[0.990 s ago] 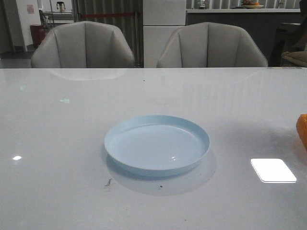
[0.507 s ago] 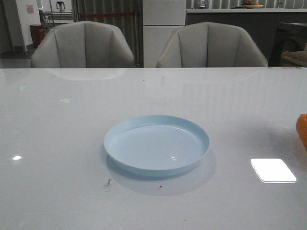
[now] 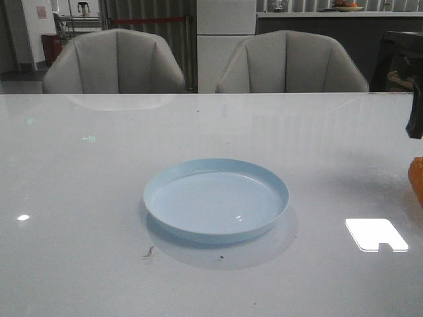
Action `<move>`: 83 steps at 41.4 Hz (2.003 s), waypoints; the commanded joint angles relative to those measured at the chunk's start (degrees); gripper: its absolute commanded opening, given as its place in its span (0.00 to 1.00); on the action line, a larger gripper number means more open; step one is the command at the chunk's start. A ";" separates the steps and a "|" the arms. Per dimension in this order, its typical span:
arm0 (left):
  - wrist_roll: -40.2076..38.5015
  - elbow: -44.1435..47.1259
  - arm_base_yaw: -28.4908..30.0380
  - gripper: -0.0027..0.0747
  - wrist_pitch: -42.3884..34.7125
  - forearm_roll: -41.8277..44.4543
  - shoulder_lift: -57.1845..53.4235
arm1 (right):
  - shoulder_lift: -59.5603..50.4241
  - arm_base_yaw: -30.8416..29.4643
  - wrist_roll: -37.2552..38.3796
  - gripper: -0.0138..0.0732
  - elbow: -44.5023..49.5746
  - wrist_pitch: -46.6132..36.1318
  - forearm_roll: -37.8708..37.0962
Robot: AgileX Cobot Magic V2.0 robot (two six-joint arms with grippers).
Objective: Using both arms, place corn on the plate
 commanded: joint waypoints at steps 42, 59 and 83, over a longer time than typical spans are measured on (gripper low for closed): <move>-0.63 -1.57 0.01 0.53 -4.10 -0.46 -1.74 | 8.78 -0.18 -1.32 0.20 -6.79 3.04 -0.59; -0.63 -1.57 0.01 0.53 -4.10 -0.46 -1.74 | 7.86 8.95 -6.56 0.20 -28.96 15.01 2.56; -0.63 -1.57 0.01 0.53 -4.10 -0.46 -1.74 | 16.66 29.29 -7.55 0.20 -36.91 18.07 5.30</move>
